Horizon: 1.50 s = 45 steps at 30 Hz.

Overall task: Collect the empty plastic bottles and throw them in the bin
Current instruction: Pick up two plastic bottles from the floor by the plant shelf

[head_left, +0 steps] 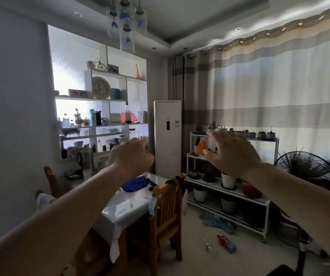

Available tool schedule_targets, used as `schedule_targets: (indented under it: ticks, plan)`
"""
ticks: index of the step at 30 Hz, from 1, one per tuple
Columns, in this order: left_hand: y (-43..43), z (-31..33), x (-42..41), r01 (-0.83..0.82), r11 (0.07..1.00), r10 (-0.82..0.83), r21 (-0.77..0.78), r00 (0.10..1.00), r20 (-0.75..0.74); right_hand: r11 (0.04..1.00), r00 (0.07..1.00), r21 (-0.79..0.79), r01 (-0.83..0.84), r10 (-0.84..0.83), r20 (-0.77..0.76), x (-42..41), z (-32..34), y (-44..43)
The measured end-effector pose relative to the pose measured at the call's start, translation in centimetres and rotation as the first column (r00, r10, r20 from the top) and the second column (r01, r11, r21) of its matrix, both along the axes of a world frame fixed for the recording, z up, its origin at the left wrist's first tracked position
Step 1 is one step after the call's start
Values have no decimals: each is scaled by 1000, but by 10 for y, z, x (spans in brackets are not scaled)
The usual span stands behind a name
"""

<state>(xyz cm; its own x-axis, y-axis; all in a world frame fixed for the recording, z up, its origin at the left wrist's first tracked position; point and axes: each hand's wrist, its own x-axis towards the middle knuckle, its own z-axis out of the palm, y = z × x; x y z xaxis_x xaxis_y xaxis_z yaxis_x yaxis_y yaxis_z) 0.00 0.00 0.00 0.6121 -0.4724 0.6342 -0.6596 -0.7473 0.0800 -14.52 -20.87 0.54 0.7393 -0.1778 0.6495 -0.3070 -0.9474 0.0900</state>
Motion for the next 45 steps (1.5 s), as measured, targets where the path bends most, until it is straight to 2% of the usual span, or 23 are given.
schedule_targets:
  ticks: [9, 14, 22, 34, 40, 45]
  plan:
    - [-157, 15, 62, 24, 999, -23, -34, 999, 38, 997, 999, -51, 51, -51, -12, 51, 14, -152]
    - [-231, 12, 101, 52, 998, -52, -37, 999, 8, 996, 997, -55, 74, -76, -32, 91, 12, -222]
    - [-337, -17, 181, 146, 989, -144, 14, 987, -64, 994, 992, 0, 109, -109, -61, 166, -17, -315]
    - [-491, -21, 362, 267, 963, -266, 23, 963, -46, 968, 965, 25, 250, -247, -83, 313, -25, -450]
    - [-580, -43, 415, 359, 931, -351, 68, 930, -110, 948, 947, 92, 305, -292, -132, 369, -47, -525]
    - [-656, -67, 450, 371, 922, -354, 109, 924, -145, 938, 936, 111, 330, -309, -169, 406, -70, -594]
